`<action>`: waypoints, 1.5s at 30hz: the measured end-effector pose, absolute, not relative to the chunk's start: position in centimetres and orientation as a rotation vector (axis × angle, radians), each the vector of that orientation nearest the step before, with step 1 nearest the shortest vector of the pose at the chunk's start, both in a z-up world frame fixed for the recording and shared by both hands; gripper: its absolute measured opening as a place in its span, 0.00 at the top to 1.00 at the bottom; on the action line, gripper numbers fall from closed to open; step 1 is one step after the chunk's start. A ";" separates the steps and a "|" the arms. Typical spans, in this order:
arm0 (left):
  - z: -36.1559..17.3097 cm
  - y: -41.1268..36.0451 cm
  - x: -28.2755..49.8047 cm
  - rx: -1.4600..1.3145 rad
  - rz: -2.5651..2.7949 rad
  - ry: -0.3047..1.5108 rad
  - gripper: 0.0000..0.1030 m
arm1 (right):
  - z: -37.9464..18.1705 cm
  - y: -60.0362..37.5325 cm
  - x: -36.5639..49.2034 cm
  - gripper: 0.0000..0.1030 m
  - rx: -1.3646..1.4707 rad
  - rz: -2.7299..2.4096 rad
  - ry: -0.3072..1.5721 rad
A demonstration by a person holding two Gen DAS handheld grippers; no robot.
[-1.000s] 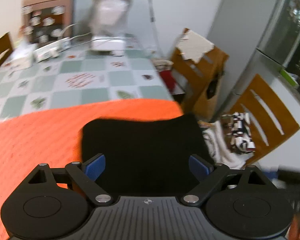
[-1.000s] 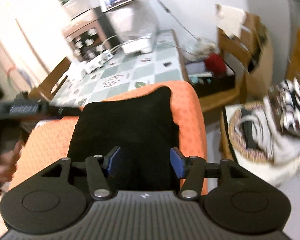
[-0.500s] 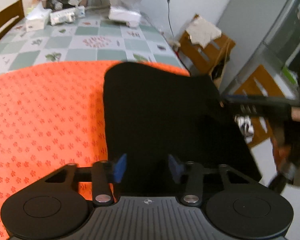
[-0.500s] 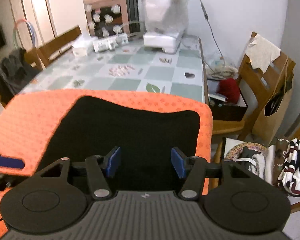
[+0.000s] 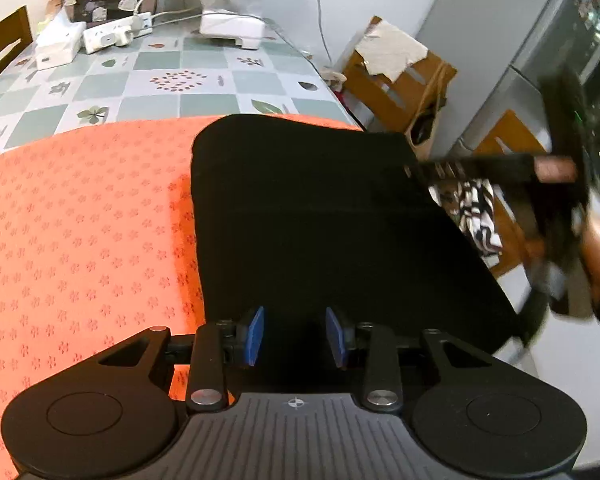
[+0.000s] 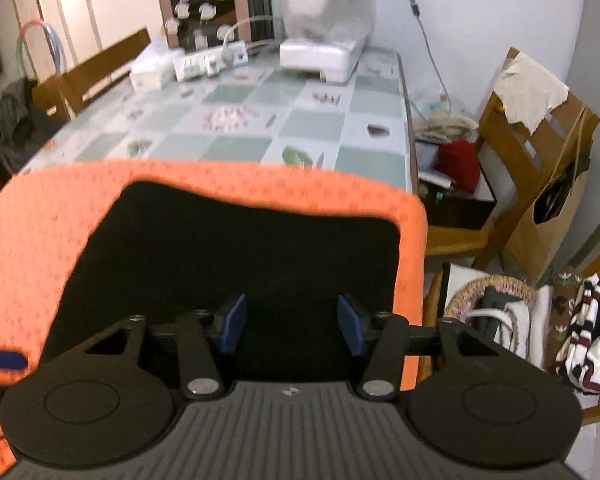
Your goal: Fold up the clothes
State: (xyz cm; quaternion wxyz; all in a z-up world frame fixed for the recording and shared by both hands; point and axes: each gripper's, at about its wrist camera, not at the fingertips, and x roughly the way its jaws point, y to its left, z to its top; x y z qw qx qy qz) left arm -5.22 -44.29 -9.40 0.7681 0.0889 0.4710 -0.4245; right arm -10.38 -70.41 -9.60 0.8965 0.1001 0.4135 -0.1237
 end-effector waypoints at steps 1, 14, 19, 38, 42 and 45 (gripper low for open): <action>-9.8 -44.4 -5.3 0.203 -0.921 1.028 0.64 | -9.5 -70.7 -9.9 0.44 0.202 -0.261 0.853; -12.0 -45.2 -6.3 0.267 -0.905 1.045 0.63 | -13.2 -71.9 -5.3 0.43 0.149 -0.276 0.931; -9.8 -44.2 -5.2 0.192 -0.915 1.025 0.61 | -10.8 -72.1 -6.9 0.44 0.197 -0.273 0.882; -8.8 -51.5 2.8 0.206 -0.959 0.930 0.47 | -8.1 -64.9 -22.0 0.44 0.271 -0.326 0.844; -10.6 -53.7 3.8 0.262 -0.972 0.959 0.47 | -10.0 -64.3 -22.9 0.44 0.269 -0.352 0.878; -12.0 -54.7 3.4 0.337 -0.978 0.934 0.47 | -11.9 -64.5 -22.9 0.44 0.296 -0.363 0.898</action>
